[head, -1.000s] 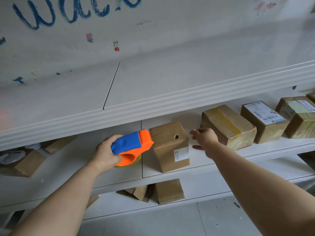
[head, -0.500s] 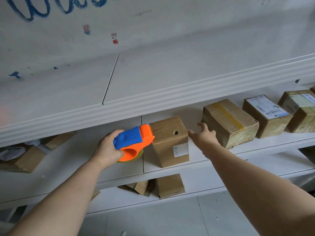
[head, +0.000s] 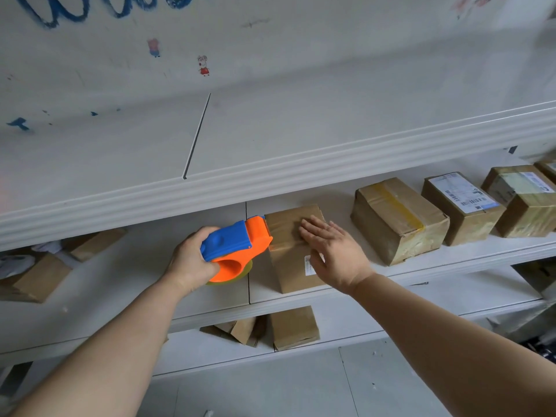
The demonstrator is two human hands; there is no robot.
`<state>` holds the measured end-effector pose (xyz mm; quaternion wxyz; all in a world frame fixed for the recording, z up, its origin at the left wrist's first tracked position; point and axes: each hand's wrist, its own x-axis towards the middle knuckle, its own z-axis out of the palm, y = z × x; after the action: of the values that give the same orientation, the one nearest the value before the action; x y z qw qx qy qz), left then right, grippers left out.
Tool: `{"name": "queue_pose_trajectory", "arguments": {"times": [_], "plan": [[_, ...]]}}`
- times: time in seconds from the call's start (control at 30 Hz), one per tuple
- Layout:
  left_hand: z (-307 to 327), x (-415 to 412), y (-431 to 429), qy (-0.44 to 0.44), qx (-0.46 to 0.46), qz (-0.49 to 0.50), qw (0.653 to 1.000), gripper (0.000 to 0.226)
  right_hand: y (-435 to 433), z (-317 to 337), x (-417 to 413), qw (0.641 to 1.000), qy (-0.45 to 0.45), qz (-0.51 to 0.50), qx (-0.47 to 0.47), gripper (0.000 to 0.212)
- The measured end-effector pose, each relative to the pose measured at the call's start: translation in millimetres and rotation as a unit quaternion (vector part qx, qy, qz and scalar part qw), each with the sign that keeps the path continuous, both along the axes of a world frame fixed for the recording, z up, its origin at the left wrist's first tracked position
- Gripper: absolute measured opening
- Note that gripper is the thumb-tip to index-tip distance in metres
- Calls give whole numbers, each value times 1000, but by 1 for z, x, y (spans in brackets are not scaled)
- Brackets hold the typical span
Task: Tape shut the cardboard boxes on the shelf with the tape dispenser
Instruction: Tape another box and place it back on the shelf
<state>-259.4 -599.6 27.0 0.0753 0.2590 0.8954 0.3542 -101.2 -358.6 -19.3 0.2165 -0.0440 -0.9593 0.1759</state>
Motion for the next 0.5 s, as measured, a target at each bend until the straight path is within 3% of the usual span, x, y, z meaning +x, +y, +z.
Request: {"name": "queue_pose_trajectory", "arguments": {"times": [0.17, 0.33, 0.4, 0.5], "plan": [[-2, -3, 2, 9, 4, -4, 1000, 62, -5, 8, -3, 996, -4, 32, 87, 60], [-7, -2, 3, -3, 22, -15, 1000, 65, -14, 18, -12, 996, 0, 30, 90, 68], [-9, -2, 2, -7, 29, -26, 999, 67, -19, 33, -25, 993, -74, 22, 89, 88], [-11, -5, -1, -22, 27, -45, 998, 71, -24, 53, -51, 959, -246, 17, 142, 109]]}}
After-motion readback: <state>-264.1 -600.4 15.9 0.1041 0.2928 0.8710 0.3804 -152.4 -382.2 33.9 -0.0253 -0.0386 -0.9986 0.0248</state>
